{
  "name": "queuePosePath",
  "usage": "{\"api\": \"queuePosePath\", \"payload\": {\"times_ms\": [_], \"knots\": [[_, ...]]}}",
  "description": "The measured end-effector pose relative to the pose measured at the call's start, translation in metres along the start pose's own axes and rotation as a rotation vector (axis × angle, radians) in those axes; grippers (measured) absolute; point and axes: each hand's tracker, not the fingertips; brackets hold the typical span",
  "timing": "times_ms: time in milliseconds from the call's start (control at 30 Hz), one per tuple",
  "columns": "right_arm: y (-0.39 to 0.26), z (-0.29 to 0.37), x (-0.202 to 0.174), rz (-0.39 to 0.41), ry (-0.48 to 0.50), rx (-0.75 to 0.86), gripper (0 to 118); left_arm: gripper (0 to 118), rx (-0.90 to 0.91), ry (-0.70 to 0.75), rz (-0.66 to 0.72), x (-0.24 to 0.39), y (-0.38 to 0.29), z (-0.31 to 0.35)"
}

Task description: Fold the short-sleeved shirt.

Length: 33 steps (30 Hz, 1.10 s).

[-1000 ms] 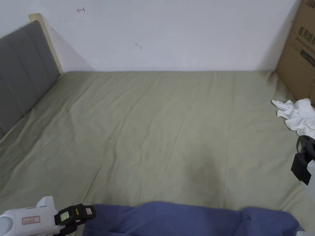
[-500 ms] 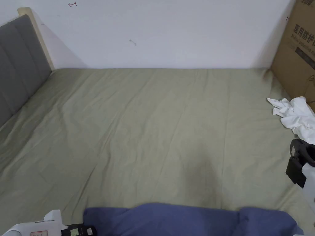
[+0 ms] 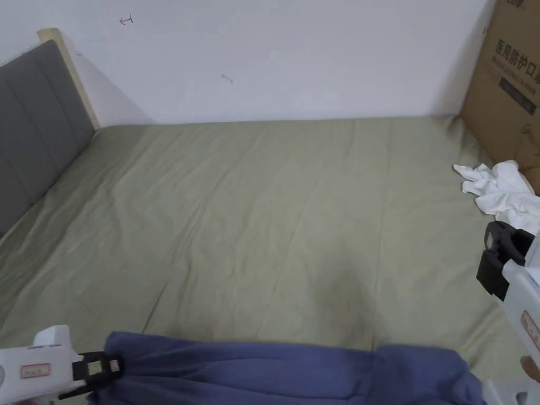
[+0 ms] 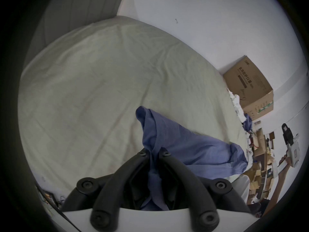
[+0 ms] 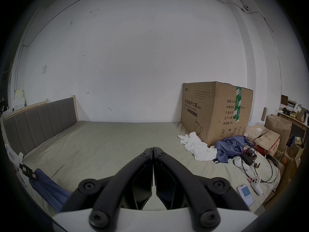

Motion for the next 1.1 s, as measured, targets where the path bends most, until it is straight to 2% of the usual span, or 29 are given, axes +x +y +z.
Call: {"api": "queuePosePath", "payload": {"times_ms": [167, 233, 333, 533, 767, 967, 1100], "knots": [[0.002, 0.008, 0.011, -0.013, 0.011, 0.018, 0, 7, 0.023, 0.114, 0.024, -0.008, 0.001, 0.026], [-0.001, 0.009, 0.019, -0.022, 0.011, 0.026, 0, 7, 0.032, 0.112, -0.038, 0.007, -0.001, 0.03], [-0.001, 0.014, 0.023, -0.033, 0.019, 0.03, 0, 7, 0.019, 0.122, -0.059, 0.059, -0.004, 0.038], [0.0, 0.026, 0.03, -0.038, 0.018, 0.038, 0, 7, -0.013, -0.005, -0.172, 0.168, -0.016, 0.036], [-0.003, 0.035, 0.043, -0.049, 0.002, 0.038, 0, 7, -0.125, -0.069, -0.254, 0.252, -0.041, -0.016], [-0.007, 0.038, 0.05, -0.051, -0.014, 0.031, 0, 7, -0.247, -0.026, -0.295, 0.288, -0.066, -0.087], [-0.012, 0.036, 0.054, -0.051, -0.014, 0.021, 0, 9, -0.293, 0.003, -0.257, 0.294, -0.083, -0.122]]}}
